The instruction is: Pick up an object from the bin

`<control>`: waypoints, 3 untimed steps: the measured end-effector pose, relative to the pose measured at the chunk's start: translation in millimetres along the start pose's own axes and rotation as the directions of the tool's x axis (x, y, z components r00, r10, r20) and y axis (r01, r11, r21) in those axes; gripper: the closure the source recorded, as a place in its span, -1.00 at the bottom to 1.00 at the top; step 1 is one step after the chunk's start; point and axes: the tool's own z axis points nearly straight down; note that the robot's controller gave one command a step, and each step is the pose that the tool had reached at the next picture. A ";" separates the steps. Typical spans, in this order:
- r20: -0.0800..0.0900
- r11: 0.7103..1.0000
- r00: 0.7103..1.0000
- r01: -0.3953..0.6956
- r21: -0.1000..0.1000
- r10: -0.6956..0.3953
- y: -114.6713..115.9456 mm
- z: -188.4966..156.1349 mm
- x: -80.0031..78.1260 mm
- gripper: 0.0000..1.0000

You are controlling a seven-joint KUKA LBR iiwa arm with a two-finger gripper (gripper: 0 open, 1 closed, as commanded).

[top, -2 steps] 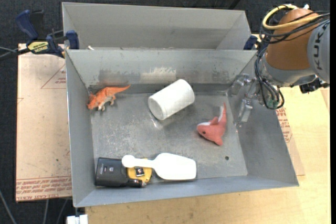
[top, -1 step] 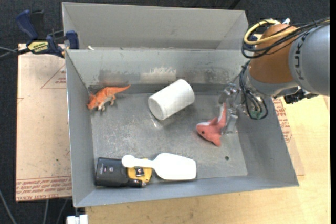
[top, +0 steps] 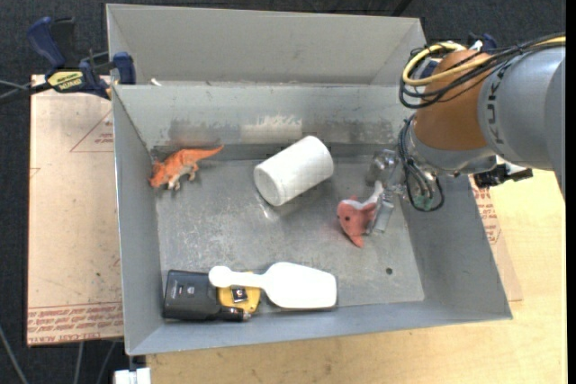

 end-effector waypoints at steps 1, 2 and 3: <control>0.011 0.978 0.978 0.207 0.002 -0.207 11.7 -0.7 40.8 1.00; 0.011 0.978 0.978 0.208 0.003 -0.208 11.7 -0.7 40.8 1.00; 0.002 0.975 0.975 0.220 0.002 -0.220 16.9 -32.3 40.1 1.00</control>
Offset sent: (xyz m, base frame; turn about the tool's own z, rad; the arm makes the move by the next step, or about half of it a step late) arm 0.0000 0.0000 0.0000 0.0000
